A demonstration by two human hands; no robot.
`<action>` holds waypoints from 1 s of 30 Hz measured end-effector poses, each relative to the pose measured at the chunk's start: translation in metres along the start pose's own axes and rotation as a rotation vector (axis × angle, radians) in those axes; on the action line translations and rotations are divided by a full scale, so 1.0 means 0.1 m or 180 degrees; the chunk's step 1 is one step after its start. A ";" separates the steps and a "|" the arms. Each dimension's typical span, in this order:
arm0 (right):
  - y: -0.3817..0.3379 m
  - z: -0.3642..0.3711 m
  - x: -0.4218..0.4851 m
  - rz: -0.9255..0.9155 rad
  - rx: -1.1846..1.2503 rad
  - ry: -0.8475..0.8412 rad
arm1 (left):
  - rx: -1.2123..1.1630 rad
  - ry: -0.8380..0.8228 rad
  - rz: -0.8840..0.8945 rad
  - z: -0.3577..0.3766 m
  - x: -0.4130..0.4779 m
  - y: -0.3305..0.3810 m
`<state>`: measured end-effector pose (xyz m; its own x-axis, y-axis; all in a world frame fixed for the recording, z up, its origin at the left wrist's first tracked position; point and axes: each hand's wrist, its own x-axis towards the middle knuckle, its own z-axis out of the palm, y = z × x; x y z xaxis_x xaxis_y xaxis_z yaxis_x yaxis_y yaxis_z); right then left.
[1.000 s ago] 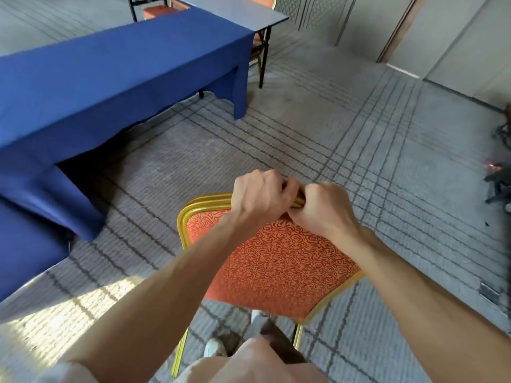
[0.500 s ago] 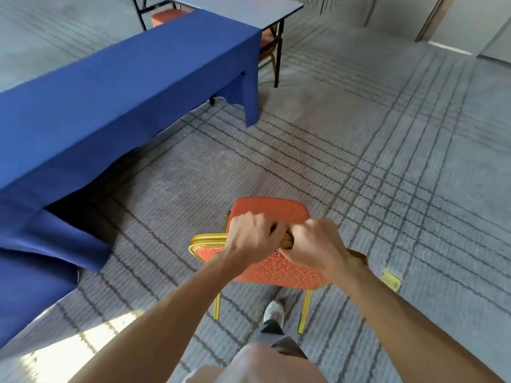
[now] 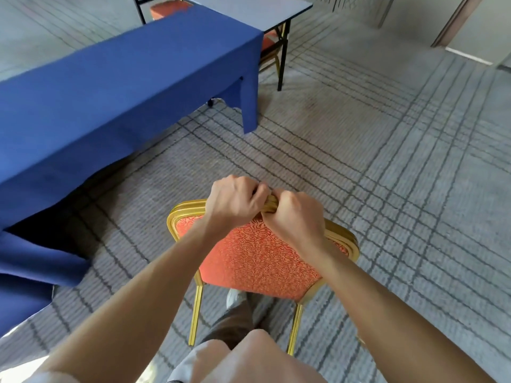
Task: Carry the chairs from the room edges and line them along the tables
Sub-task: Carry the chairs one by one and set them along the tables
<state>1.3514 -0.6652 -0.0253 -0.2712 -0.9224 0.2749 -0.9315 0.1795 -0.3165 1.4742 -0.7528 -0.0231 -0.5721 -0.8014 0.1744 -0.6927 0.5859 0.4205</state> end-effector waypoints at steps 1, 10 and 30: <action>0.05 0.02 0.14 -0.0002 -0.0004 -0.0023 | -0.0003 -0.0013 0.0005 0.00 0.14 -0.02; 0.64 0.15 1.56 0.0069 -0.0107 -0.0258 | 0.0411 -0.0900 0.0344 0.08 1.77 -0.10; 0.98 0.68 4.73 -0.1261 -0.0127 0.0001 | 0.0326 -0.0222 -0.0057 -0.14 4.33 -0.94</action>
<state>1.1483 -1.1074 0.0120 0.1109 -0.9228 0.3688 -0.9727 -0.1770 -0.1503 1.2979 -1.1571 0.0258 -0.5860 -0.8037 0.1038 -0.7422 0.5837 0.3292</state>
